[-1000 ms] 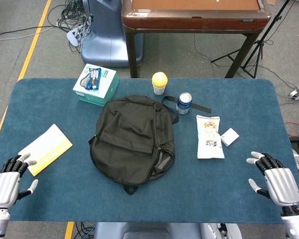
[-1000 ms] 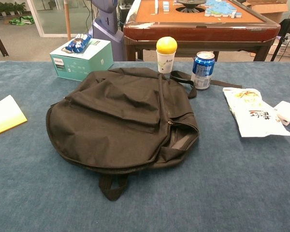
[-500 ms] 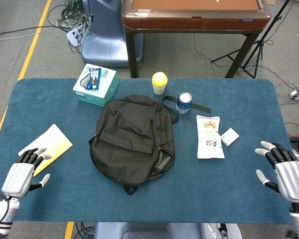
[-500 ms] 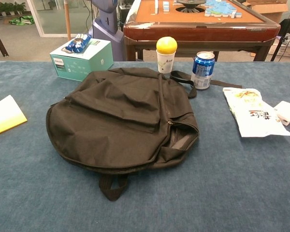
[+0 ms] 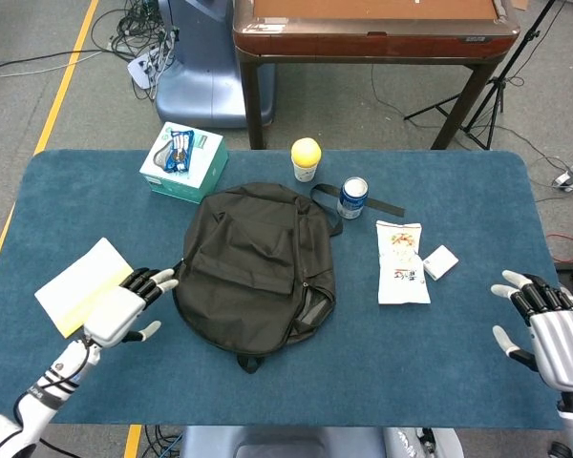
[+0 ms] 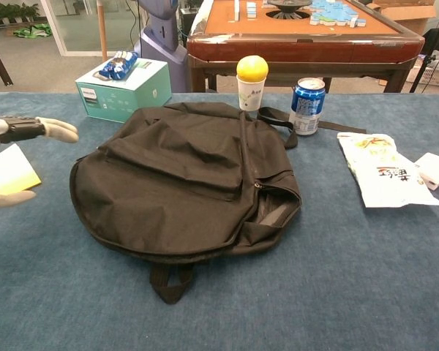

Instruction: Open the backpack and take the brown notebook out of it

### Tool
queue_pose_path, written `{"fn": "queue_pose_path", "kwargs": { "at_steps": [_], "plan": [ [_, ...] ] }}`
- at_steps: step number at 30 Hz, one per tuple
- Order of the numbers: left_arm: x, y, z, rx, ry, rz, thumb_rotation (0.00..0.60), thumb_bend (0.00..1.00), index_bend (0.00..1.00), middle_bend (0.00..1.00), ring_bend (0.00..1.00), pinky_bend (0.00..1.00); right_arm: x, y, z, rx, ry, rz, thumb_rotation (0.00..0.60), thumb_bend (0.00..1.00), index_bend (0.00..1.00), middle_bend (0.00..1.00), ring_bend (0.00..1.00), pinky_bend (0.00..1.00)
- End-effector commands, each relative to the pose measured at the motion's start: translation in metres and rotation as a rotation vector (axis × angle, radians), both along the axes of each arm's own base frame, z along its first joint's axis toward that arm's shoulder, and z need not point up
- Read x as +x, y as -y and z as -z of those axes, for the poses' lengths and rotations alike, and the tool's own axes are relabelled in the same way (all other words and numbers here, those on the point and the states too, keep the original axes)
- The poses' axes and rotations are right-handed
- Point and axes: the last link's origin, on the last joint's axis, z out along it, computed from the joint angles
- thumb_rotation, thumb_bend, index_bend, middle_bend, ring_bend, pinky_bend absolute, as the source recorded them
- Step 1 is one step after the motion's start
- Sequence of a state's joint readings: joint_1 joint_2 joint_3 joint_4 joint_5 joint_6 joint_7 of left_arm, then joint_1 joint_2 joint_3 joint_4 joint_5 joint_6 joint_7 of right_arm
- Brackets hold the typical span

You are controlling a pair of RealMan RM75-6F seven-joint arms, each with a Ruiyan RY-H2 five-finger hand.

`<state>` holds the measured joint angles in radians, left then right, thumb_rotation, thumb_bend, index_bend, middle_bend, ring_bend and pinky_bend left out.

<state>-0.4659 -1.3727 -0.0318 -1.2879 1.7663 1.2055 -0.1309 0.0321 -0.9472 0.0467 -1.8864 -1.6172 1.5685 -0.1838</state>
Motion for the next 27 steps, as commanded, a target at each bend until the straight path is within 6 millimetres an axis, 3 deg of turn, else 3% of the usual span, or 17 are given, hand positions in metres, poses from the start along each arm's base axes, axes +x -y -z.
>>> {"fn": "queue_pose_path", "kwargs": {
  "at_steps": [1, 16, 27],
  "plan": [
    [0.009, -0.008, 0.017, -0.041, -0.024, 0.053, 0.600, 0.27, 0.10, 0.05, 0.07, 0.08, 0.000, -0.001, 0.000, 0.000, -0.002, 0.000, 0.600, 0.28, 0.32, 0.22, 0.17, 0.33],
    [0.033, -0.034, 0.063, -0.106, -0.121, 0.159, 0.600, 0.27, 0.08, 0.00, 0.03, 0.07, -0.005, -0.008, -0.005, -0.016, 0.000, 0.021, 0.600, 0.28, 0.32, 0.23, 0.17, 0.33],
    [0.048, -0.056, 0.075, -0.100, -0.046, 0.068, 0.600, 0.27, 0.33, 0.00, 0.03, 0.07, -0.010, -0.012, -0.007, -0.024, 0.011, 0.028, 0.600, 0.28, 0.32, 0.23, 0.17, 0.33]
  ]
}}
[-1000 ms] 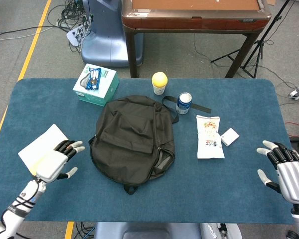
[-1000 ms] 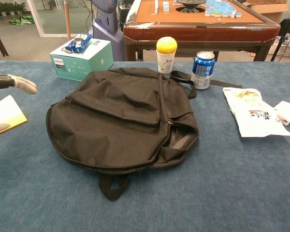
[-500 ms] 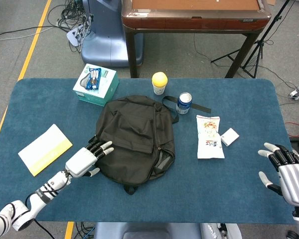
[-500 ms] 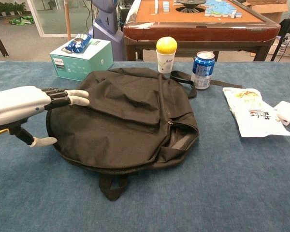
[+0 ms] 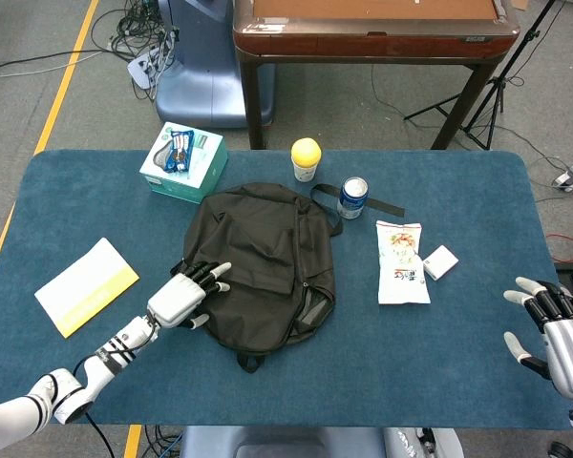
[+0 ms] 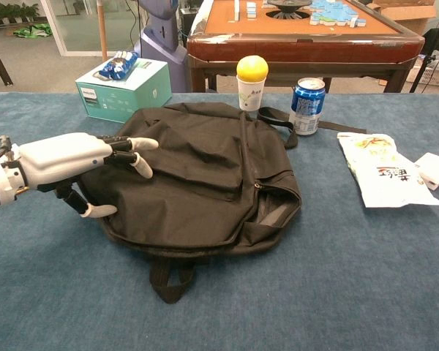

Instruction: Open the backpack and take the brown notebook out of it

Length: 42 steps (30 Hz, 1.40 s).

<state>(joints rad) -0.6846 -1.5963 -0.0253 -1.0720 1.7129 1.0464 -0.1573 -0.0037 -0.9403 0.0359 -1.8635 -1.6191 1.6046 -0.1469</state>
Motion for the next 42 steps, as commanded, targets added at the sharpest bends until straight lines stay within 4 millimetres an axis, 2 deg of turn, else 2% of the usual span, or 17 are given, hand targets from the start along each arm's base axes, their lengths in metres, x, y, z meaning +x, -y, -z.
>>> {"fn": "queue_pose_path", "kwargs": {
  "at_steps": [1, 8, 14, 17, 27, 35, 42],
  "plan": [
    [0.004, -0.005, 0.003, 0.004, 0.022, -0.023, 0.600, 0.27, 0.37, 0.00, 0.03, 0.07, -0.001, -0.001, 0.000, -0.002, 0.002, 0.000, 0.600, 0.28, 0.32, 0.23, 0.17, 0.33],
    [0.016, -0.012, 0.003, 0.007, 0.176, -0.141, 0.600, 0.27, 0.50, 0.06, 0.05, 0.07, -0.003, -0.001, 0.000, -0.001, 0.007, -0.001, 0.600, 0.28, 0.32, 0.24, 0.17, 0.32],
    [0.033, -0.019, 0.001, -0.006, 0.318, -0.236, 0.600, 0.27, 0.66, 0.14, 0.10, 0.07, -0.004, -0.001, 0.003, 0.016, 0.009, -0.009, 0.600, 0.28, 0.32, 0.24, 0.17, 0.33],
    [0.043, -0.025, 0.000, -0.014, 0.365, -0.275, 0.600, 0.27, 0.71, 0.18, 0.12, 0.07, -0.002, 0.000, 0.005, 0.028, 0.008, -0.019, 0.600, 0.28, 0.32, 0.24, 0.17, 0.33],
    [0.072, -0.056, -0.008, -0.010, 0.496, -0.420, 0.600, 0.27, 0.76, 0.25, 0.16, 0.07, 0.014, 0.003, 0.022, 0.149, 0.013, -0.110, 0.600, 0.28, 0.32, 0.27, 0.17, 0.33],
    [0.089, -0.082, -0.015, 0.044, 0.486, -0.460, 0.600, 0.27, 0.77, 0.29, 0.18, 0.07, 0.037, 0.011, 0.050, 0.327, 0.020, -0.204, 0.600, 0.28, 0.32, 0.29, 0.17, 0.33],
    [0.103, -0.099, -0.018, 0.114, 0.460, -0.468, 0.600, 0.28, 0.77, 0.31, 0.19, 0.07, 0.067, 0.024, 0.084, 0.509, 0.030, -0.304, 0.600, 0.28, 0.32, 0.29, 0.17, 0.33]
  ]
}}
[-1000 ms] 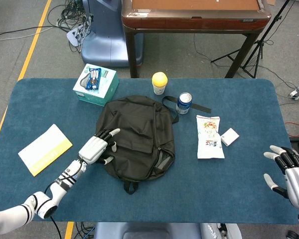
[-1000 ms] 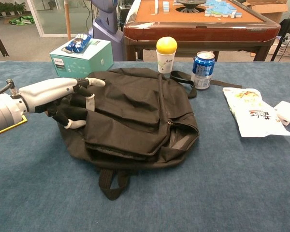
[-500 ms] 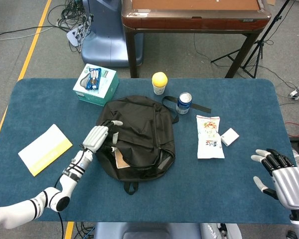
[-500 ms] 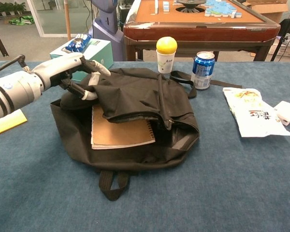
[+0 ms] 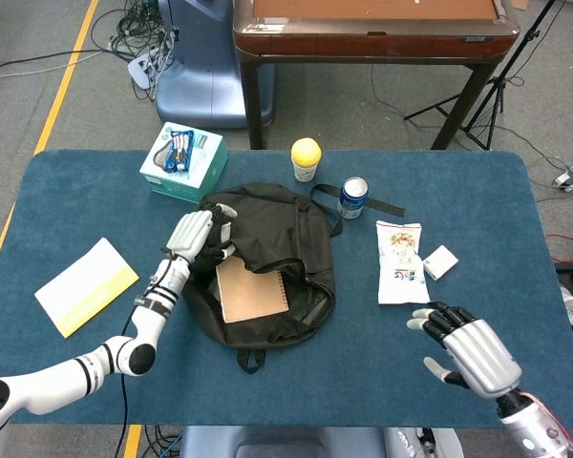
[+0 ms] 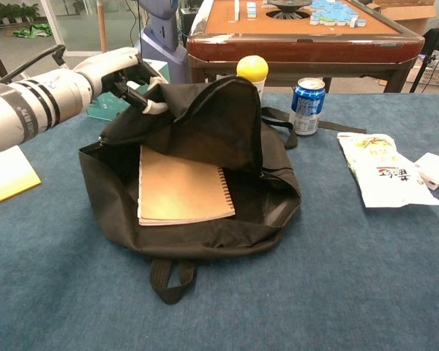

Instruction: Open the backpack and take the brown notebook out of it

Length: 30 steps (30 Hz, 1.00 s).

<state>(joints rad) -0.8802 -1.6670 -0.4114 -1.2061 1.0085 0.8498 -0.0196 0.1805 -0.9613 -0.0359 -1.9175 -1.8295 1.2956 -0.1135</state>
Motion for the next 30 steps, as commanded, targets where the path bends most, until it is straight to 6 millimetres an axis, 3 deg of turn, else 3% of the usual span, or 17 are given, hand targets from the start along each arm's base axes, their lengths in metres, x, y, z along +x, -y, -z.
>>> {"fn": "queue_pose_path", "kwargs": {
  "at_steps": [1, 5, 14, 30],
  "plan": [
    [0.007, -0.007, -0.001, 0.027, -0.012, -0.011, 0.600, 0.28, 0.77, 0.31, 0.19, 0.07, 0.023, 0.008, 0.022, 0.110, 0.010, -0.074, 0.600, 0.28, 0.32, 0.29, 0.17, 0.33],
    [0.010, -0.010, -0.001, 0.044, -0.013, -0.026, 0.600, 0.28, 0.77, 0.32, 0.19, 0.07, 0.040, 0.019, 0.039, 0.164, 0.009, -0.127, 0.600, 0.28, 0.32, 0.29, 0.17, 0.33],
    [0.015, -0.009, -0.003, 0.054, -0.003, -0.048, 0.600, 0.28, 0.77, 0.32, 0.20, 0.07, 0.075, 0.063, 0.091, 0.247, 0.018, -0.167, 0.600, 0.28, 0.32, 0.29, 0.17, 0.33],
    [0.019, -0.010, -0.007, 0.056, 0.031, -0.091, 0.600, 0.28, 0.78, 0.32, 0.19, 0.07, 0.101, 0.113, 0.170, 0.237, -0.014, -0.183, 0.600, 0.27, 0.32, 0.30, 0.17, 0.33]
  ]
}}
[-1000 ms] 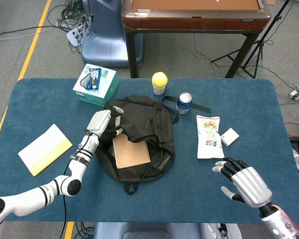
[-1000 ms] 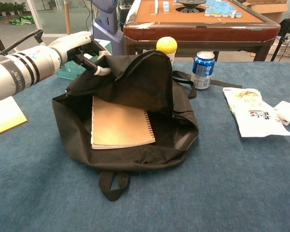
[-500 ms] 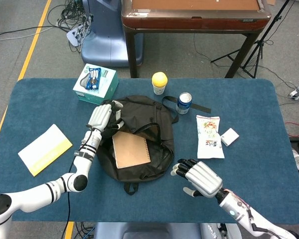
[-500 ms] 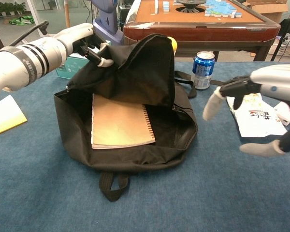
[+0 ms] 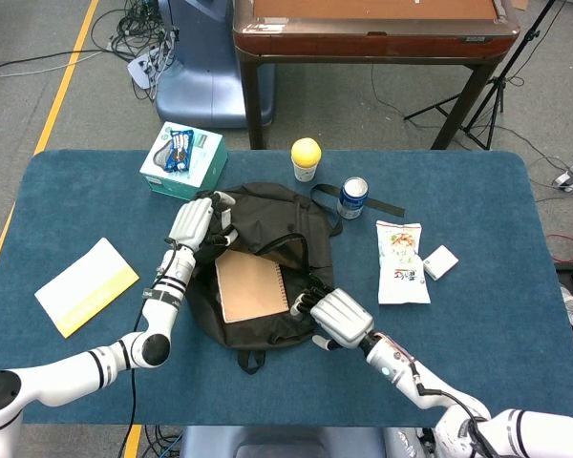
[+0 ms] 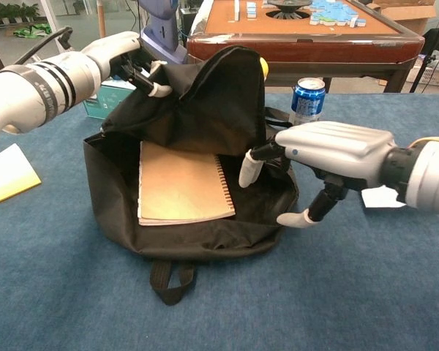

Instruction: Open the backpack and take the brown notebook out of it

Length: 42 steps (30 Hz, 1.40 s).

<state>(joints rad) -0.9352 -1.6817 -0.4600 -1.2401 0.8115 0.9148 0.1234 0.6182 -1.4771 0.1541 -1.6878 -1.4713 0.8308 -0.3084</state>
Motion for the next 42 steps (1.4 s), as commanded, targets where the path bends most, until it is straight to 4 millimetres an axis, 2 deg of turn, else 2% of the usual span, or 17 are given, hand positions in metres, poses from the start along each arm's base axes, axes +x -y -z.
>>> {"fn": "queue_pose_path", "kwargs": {
  "at_steps": [1, 12, 24, 30, 42],
  "plan": [
    [0.000, -0.001, -0.001, 0.003, 0.004, -0.008, 0.600, 0.28, 0.78, 0.32, 0.19, 0.07, 0.007, 0.010, 0.018, -0.017, 0.001, -0.016, 0.600, 0.26, 0.32, 0.30, 0.17, 0.33],
    [-0.001, 0.000, 0.001, 0.008, 0.021, -0.044, 0.600, 0.28, 0.78, 0.32, 0.19, 0.07, 0.008, 0.025, 0.052, -0.073, -0.033, -0.040, 0.600, 0.22, 0.32, 0.29, 0.17, 0.33],
    [-0.002, 0.001, 0.007, 0.005, 0.051, -0.084, 0.600, 0.28, 0.78, 0.32, 0.19, 0.07, -0.002, 0.033, 0.074, -0.126, -0.029, -0.016, 0.600, 0.16, 0.32, 0.23, 0.17, 0.33],
    [-0.003, 0.001, 0.005, 0.006, 0.055, -0.093, 0.600, 0.28, 0.78, 0.32, 0.19, 0.07, 0.000, 0.036, 0.084, -0.162, -0.032, -0.024, 0.600, 0.12, 0.31, 0.21, 0.16, 0.32],
    [-0.008, 0.001, -0.001, 0.015, 0.069, -0.117, 0.600, 0.28, 0.78, 0.32, 0.19, 0.07, 0.009, 0.046, 0.098, -0.208, -0.030, -0.018, 0.600, 0.12, 0.31, 0.21, 0.16, 0.32]
  ]
}}
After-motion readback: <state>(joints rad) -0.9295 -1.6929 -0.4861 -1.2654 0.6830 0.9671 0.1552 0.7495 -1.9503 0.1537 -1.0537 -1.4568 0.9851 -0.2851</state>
